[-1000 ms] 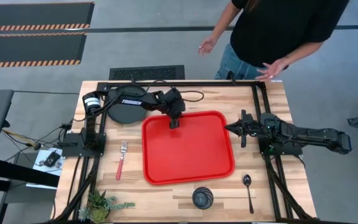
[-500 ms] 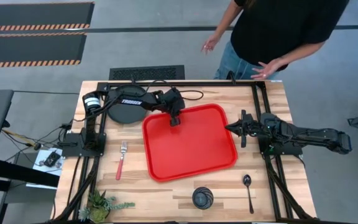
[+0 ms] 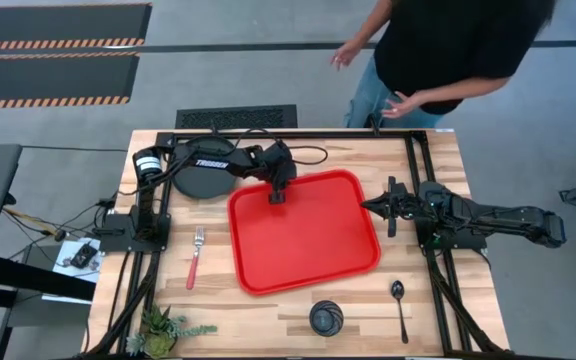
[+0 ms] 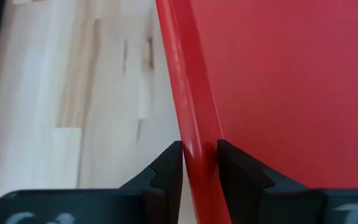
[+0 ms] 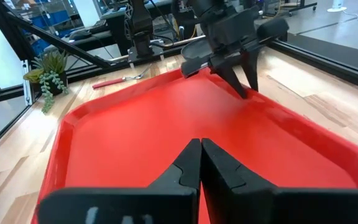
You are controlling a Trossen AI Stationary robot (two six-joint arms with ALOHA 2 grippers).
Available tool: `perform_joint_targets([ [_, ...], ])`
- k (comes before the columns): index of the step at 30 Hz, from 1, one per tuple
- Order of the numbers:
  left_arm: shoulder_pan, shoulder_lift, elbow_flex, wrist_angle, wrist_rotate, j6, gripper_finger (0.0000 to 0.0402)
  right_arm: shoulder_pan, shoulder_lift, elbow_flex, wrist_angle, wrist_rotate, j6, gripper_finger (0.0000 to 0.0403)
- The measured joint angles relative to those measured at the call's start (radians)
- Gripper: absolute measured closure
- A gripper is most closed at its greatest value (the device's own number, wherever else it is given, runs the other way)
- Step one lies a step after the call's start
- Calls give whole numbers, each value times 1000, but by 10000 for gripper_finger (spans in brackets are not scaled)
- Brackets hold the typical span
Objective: Pick and place plate/cup/fork/spoon on tray
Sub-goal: Move the orange tray to the center of the table
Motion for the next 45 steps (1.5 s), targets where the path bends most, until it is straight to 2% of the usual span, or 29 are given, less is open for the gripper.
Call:
perform_joint_targets([
  [8, -7, 0, 4, -2, -2, 47, 319, 0, 0, 0, 0, 0, 0, 369],
  [13, -7, -5, 81, -89, -58, 37, 319, 0, 0, 0, 0, 0, -30, 369],
  [17, -8, -25, 166, -232, -62, -50, 325, 0, 0, 0, 0, 0, -69, 369],
  [21, -28, -98, 168, -311, -21, -177, 360, -1, 0, 0, 1, 1, -106, 369],
  [24, -60, -179, 126, -338, 2, -263, 393, -1, 0, 0, 1, 1, -139, 369],
  [36, -244, -521, -293, -273, 4, -701, 401, -1, 0, 0, 10, 5, -141, 369],
  [40, -270, -541, -378, -283, -13, -780, 401, -1, 0, 0, 12, 3, -127, 369],
  [45, -269, -527, -410, -255, -29, -788, 401, -1, -1, 0, 47, 6, -5, 369],
])
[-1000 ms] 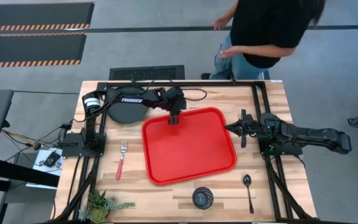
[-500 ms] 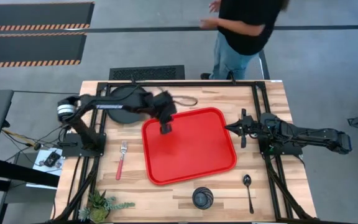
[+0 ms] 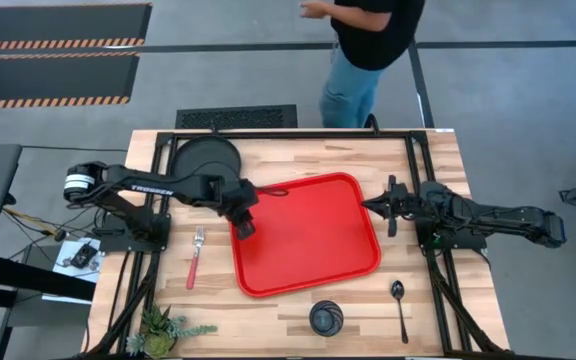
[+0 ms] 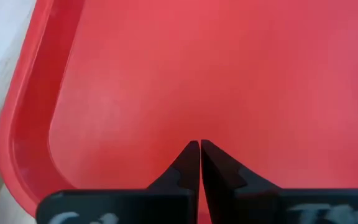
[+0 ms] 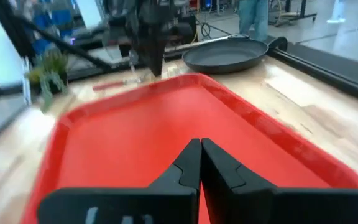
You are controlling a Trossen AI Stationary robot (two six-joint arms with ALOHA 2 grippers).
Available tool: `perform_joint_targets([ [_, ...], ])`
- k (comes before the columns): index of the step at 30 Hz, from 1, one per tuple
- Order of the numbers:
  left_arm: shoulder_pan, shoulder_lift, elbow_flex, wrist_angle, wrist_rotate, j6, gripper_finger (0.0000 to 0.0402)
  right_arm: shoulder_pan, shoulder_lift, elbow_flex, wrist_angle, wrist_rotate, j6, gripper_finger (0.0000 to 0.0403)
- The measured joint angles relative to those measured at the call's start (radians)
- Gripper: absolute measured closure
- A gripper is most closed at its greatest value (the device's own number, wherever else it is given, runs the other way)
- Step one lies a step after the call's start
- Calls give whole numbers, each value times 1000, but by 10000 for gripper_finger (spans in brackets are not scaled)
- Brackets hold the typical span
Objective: Pick and place plate/cup/fork/spoon on tray
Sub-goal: Move the orange tray to the center of the table
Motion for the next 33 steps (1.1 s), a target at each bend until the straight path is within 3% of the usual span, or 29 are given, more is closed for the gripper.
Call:
perform_joint_targets([
  [9, 43, 114, 0, -26, -61, 35, 401, 0, 2, 5, 74, 17, 7, 377],
  [14, 53, 182, 5, -20, -166, 50, 402, 0, 2, 13, 80, 20, 76, 395],
  [18, 67, 199, 9, 37, -186, 97, 401, 1, 1, 13, 79, 52, 174, 386],
  [23, 97, 202, 8, 58, -248, 140, 401, 1, 2, 13, 79, 54, 177, 396],
  [33, 177, 202, 7, 113, -274, 273, 401, 2, 3, 36, 16, 54, 174, 399],
])
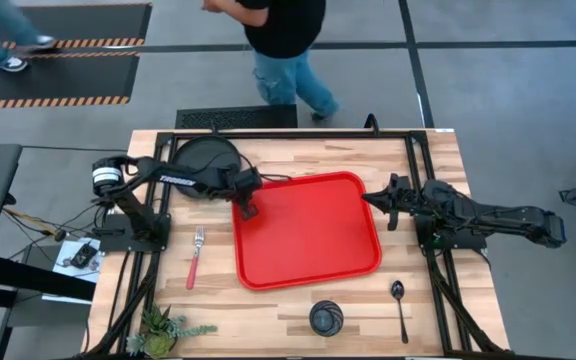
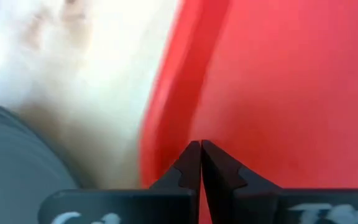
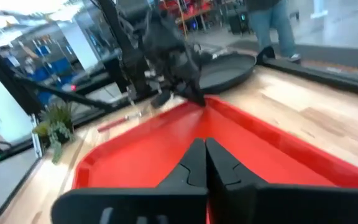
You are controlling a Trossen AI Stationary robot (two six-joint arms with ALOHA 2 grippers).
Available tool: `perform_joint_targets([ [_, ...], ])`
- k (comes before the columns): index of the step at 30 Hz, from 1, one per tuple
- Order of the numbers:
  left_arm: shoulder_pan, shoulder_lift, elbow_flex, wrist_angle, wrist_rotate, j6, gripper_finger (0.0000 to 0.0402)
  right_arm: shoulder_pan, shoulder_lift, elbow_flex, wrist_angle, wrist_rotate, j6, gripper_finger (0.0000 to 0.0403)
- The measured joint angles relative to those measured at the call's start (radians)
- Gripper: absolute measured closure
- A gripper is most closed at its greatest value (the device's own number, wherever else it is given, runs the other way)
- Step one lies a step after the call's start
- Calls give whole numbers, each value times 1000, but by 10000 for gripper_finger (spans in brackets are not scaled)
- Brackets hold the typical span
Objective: Pick and place plate/cup/fork/spoon on tray
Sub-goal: Move the orange tray to the center of the table
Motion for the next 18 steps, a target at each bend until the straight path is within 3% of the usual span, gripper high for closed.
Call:
perform_joint_targets([
  [6, 36, 0, 0, 48, 2, 42, 401, 0, 73, 126, -238, 32, -3, 400],
  [18, 82, 0, 0, 173, -32, 133, 401, 0, 215, 186, -338, 45, 181, 399],
])
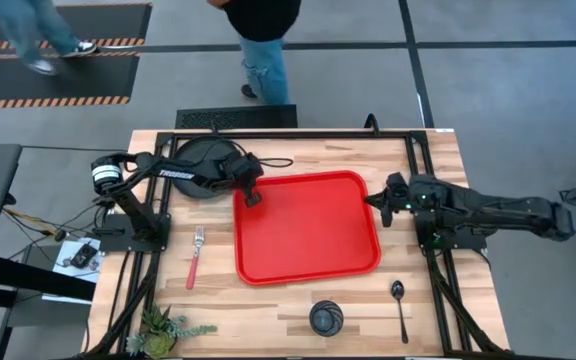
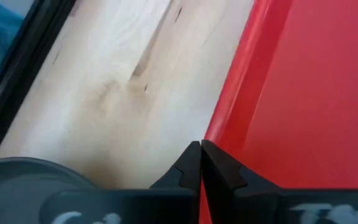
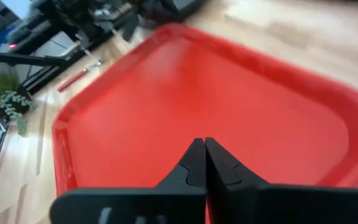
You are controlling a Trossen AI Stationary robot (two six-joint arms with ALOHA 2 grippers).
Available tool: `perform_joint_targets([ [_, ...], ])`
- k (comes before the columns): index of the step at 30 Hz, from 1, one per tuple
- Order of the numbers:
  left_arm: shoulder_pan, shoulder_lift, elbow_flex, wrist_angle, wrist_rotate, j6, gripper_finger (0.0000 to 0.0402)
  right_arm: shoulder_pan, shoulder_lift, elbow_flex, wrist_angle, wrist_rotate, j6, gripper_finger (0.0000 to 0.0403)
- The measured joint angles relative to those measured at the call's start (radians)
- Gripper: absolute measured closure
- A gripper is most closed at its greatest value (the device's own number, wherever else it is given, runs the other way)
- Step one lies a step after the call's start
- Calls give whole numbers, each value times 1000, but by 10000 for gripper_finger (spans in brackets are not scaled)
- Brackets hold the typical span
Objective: Pick and place plate/cup/fork/spoon on tray
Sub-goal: Move the orange tray to the center of the table
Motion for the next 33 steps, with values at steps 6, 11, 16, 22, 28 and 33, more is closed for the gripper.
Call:
perform_joint_targets([
  [6, -14, -3, 0, 18, 59, -45, 401, 0, 62, 16, -93, 4, 115, 398],
  [11, -54, -60, 0, 30, 73, -134, 401, -3, 128, 101, -241, 31, 150, 396],
  [16, -103, -145, 0, 27, 103, -264, 401, -31, 208, 131, -318, 26, 308, 359],
  [22, -190, -261, -8, -9, 139, -456, 401, -43, 335, 131, -325, 24, 351, 299],
  [28, -291, -353, -8, -160, 150, -663, 401, -68, 473, 131, -298, 22, 336, 276],
  [33, -382, -365, -8, -287, 110, -802, 401, -89, 550, 134, -231, -30, 307, 281],
])
